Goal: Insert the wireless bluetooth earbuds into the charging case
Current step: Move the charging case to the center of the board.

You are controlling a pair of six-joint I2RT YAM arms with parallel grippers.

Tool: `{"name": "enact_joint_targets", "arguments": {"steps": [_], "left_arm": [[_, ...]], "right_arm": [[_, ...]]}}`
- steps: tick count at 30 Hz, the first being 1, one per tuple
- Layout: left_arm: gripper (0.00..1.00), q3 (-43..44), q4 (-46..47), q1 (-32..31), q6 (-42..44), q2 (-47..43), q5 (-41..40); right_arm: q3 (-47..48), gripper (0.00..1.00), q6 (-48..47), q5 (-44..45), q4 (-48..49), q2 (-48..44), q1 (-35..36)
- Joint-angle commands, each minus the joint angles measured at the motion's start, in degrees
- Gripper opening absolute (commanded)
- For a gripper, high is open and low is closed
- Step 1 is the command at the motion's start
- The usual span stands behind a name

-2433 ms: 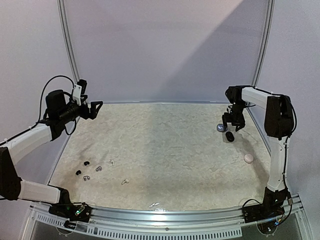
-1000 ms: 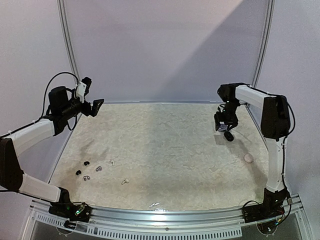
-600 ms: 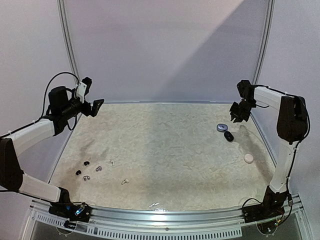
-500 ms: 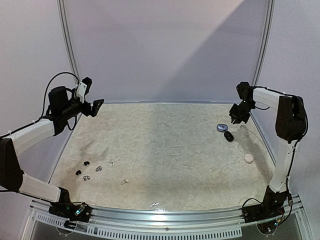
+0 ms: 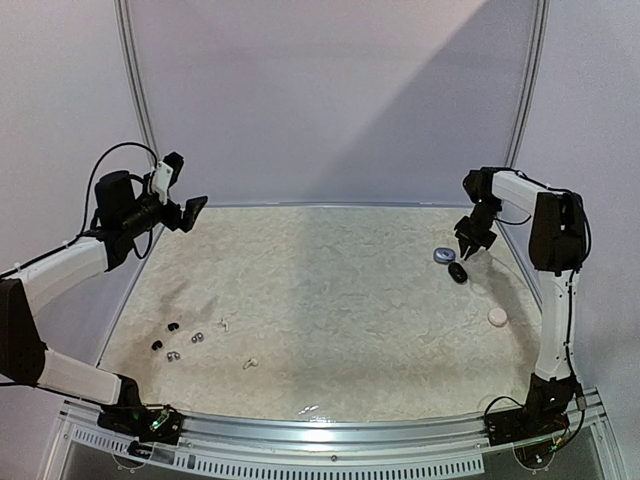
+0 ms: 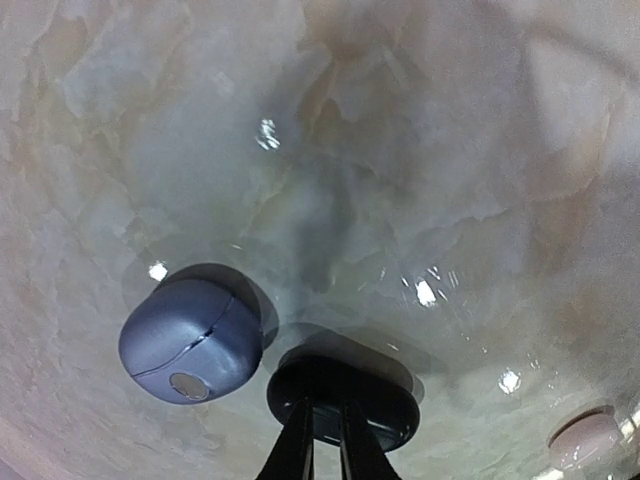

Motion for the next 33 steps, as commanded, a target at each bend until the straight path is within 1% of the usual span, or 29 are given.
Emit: {"name": "enact_joint_targets", "arguments": {"steps": [1, 3, 6, 9, 11, 13, 14, 17, 20, 25, 26, 30, 33], "left_arm": [[0.99, 2.62, 1.95, -0.06, 1.14, 0.29, 1.44], [0.99, 3.27, 1.24, 0.07, 1.66, 0.09, 1.43], [0.99, 3.75, 0.21, 0.33, 1.89, 0.02, 1.49], [0.99, 3.85, -0.09, 0.47, 1.79, 0.28, 2.14], [0.99, 3.93, -0.05, 0.5, 1.6, 0.32, 2.59], [0.99, 4.17, 0.13, 0.51, 1.42, 0.35, 2.74], [0.99, 4.2, 0.3, 0.51, 1.39, 0.34, 2.76], [0.99, 4.03, 0.55, 0.6, 1.63, 0.07, 2.3], [0.99, 3.85, 0.8, 0.82, 1.99, 0.13, 1.86], [0.99, 4.1, 1.46, 0.95, 1.85, 0.5, 2.08], [0.99, 4.19, 1.59, 0.95, 1.88, 0.63, 2.14], [0.99, 4.3, 1.89, 0.95, 1.89, 0.88, 2.07], [0.99, 4.29, 1.71, 1.04, 1.91, 0.87, 2.25]], "right_arm": [[5.98, 0.14, 4.09, -2.72, -12.57, 5.47, -0.42], [8.82, 0.15, 5.69, -5.27, -14.78, 7.68, -0.96], [8.9, 0.24, 7.27, -5.59, -16.08, 9.27, -1.03], [4.53, 0.51, 11.23, -6.56, -14.67, 7.6, -1.01], [3.11, 0.64, 13.27, -7.65, -14.14, 6.93, -1.1], [3.01, 0.74, 14.25, -8.23, -14.23, 7.01, -1.08], [2.72, 0.76, 14.3, -9.13, -13.82, 7.15, -1.11], [1.67, 0.8, 12.71, -11.26, -12.44, 7.14, -0.56], [0.88, 0.81, 11.44, -8.94, -11.69, 5.94, 1.78], [-6.5, 0.81, 11.08, -11.03, -4.89, 1.79, 4.75], [-8.13, 0.81, 11.28, -11.28, -3.59, 0.85, 5.2], [-13.6, 0.7, 11.32, -11.96, 0.84, -2.04, 5.76], [-13.04, 0.7, 9.58, -9.3, -0.37, -3.08, 5.68]]}}
